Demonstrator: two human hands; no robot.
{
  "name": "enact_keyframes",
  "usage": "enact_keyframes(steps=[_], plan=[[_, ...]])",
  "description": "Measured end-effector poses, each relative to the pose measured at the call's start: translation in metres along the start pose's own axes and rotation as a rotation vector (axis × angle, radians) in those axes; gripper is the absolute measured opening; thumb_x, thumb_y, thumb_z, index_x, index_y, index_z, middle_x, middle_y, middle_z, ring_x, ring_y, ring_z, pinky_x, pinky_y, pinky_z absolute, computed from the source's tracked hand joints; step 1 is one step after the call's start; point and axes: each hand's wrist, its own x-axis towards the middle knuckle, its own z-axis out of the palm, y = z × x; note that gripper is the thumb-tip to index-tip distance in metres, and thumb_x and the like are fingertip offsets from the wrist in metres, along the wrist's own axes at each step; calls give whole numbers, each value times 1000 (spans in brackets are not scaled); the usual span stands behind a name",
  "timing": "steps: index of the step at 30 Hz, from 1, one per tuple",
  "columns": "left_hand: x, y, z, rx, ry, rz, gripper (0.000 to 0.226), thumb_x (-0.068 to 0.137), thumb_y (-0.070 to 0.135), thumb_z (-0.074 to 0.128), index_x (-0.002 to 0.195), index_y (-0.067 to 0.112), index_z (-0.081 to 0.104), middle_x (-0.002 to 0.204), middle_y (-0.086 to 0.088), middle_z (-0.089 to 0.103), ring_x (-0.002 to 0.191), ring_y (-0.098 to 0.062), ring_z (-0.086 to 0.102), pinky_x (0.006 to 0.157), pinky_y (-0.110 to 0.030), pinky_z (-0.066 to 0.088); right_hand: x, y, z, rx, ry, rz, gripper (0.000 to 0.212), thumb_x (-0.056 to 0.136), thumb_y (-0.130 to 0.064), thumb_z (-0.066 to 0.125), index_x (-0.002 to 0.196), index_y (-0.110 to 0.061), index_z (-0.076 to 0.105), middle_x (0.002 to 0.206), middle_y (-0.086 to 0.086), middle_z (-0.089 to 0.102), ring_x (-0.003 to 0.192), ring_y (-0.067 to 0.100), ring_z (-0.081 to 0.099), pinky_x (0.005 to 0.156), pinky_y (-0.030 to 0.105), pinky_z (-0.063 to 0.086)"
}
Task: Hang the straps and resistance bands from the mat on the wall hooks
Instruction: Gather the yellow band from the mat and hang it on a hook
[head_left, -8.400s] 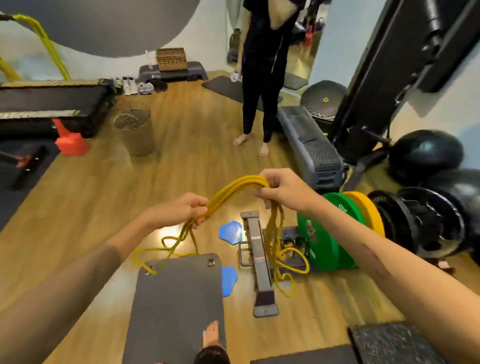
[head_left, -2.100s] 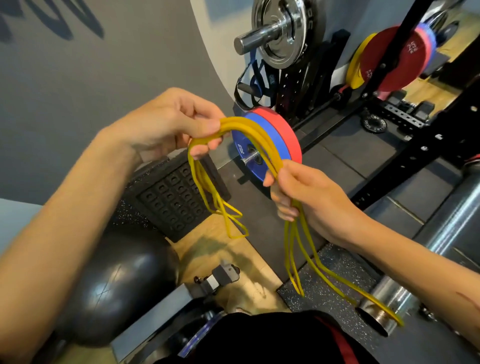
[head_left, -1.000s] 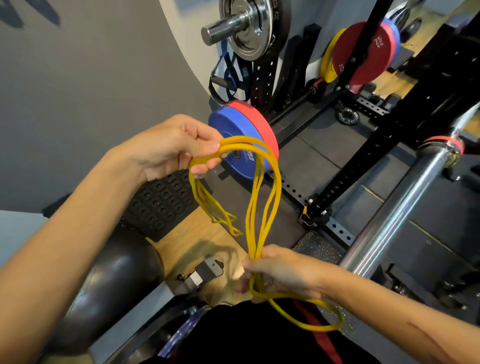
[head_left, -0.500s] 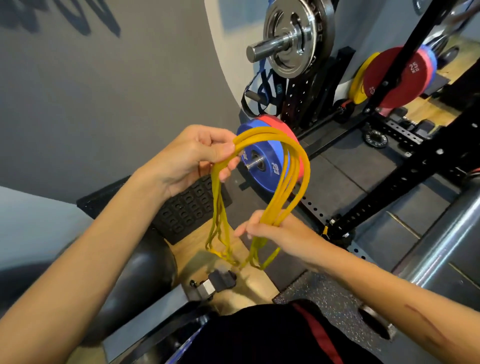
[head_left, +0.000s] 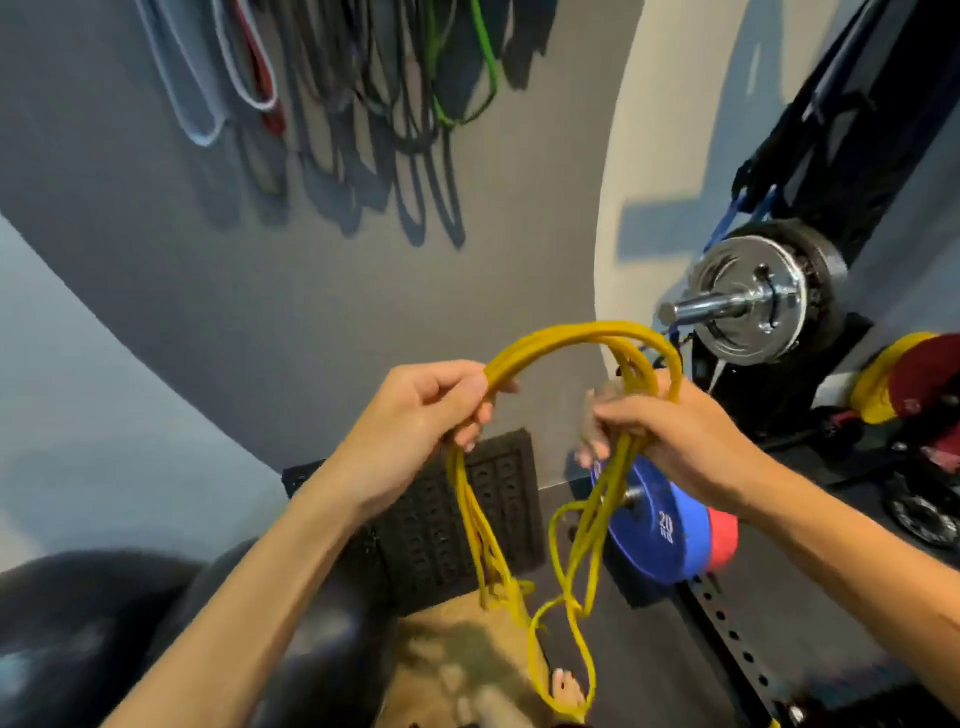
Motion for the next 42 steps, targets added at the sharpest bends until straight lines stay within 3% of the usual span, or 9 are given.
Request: enact_keyframes(steps=[5,10,14,17,24,28,34,39,42], plan=[[34,28,-36,154,145,55,25,95,16,51,101,1,70,66,0,48,55,-11,40,56,-17,38,85,-31,-26,13,-343,-8,45,86,-54,62,62,-17,53,57,15,58,62,34,63,69,45,52],[117,54,-60,-53,386,140,22,92,21,57,90,0,63,62,1,44,46,-7,31,48,-21,33,184,-55,-47,251,-526,2,44,87,-41,69,74,-7,44,50,4,22,35,11,22,39,20,31],[189,105,-82,-140,503,281,22,100,10,41,89,-1,57,62,-2,40,44,-7,30,44,-19,29,256,-101,-83,234,-670,-182,21,104,-29,42,103,-9,49,62,4,29,45,13,24,46,23,34],[243,154,-100,-190,530,404,21,100,9,41,88,0,56,61,-3,42,42,-7,32,41,-18,30,304,-150,-113,253,-742,-328,46,97,-54,44,116,-12,48,72,6,30,55,15,27,55,29,38],[339,258,-145,33,635,563,23,100,13,46,84,2,59,62,0,46,40,-6,35,38,-16,30,392,-256,-171,-90,-251,-602,36,102,-35,41,103,-5,59,61,0,29,46,12,24,42,22,31],[382,301,-166,243,708,573,25,100,15,49,83,3,62,64,-2,48,42,-7,39,39,-18,33,437,-300,-206,-408,-117,-556,27,104,-24,41,103,-5,59,60,-2,32,49,11,28,45,23,31],[478,357,-155,516,832,755,27,97,17,53,74,7,63,62,-4,58,42,-8,50,41,-22,44,490,-377,-223,-296,105,-705,23,106,-23,35,90,-15,49,58,-4,28,47,10,27,46,24,30],[533,407,-150,656,1007,941,34,95,17,56,77,-10,66,63,-16,63,40,-15,62,44,-33,56,527,-426,-212,-194,177,-779,29,105,-23,33,76,-21,36,61,1,30,43,10,28,43,25,28],[550,416,-156,783,1132,972,42,92,20,55,55,0,58,51,-12,59,43,-21,62,47,-35,55,548,-430,-205,-233,238,-702,27,102,-29,38,78,-17,41,59,6,37,40,14,35,41,26,32]])
